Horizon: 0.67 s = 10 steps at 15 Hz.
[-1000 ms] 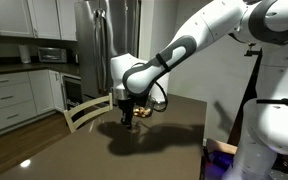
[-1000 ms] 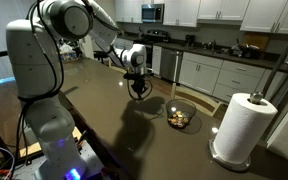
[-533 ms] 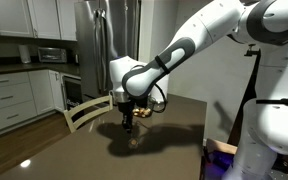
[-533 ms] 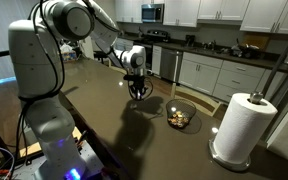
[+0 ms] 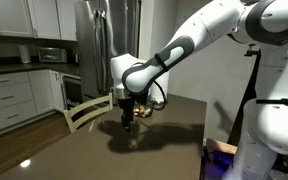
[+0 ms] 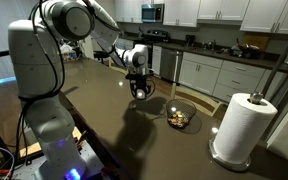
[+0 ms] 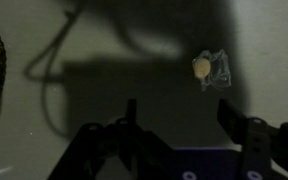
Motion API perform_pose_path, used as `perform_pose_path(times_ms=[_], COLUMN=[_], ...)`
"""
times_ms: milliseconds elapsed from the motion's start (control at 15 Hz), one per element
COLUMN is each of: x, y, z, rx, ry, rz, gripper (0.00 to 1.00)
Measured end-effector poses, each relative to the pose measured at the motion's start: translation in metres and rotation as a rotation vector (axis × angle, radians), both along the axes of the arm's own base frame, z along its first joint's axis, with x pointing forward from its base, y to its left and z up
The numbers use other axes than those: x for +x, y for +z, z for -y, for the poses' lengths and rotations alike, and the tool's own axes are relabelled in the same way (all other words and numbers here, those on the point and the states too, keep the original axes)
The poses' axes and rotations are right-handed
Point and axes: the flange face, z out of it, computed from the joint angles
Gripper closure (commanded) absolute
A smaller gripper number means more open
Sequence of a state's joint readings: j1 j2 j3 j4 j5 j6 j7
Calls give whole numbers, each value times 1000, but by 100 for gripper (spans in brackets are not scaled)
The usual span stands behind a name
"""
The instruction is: Take one object from the black basket and put it on the table
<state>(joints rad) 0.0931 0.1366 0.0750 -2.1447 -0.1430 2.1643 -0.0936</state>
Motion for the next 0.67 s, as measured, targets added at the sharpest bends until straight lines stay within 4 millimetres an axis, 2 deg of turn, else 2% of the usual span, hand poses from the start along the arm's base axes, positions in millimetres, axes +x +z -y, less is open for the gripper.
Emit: perform_pose_path(times_ms=[200,667], x=[12,43], y=[15,63], z=[22,88], rx=[1,-1], ry=[-45,-175], rz=[35,135], gripper=[0,0])
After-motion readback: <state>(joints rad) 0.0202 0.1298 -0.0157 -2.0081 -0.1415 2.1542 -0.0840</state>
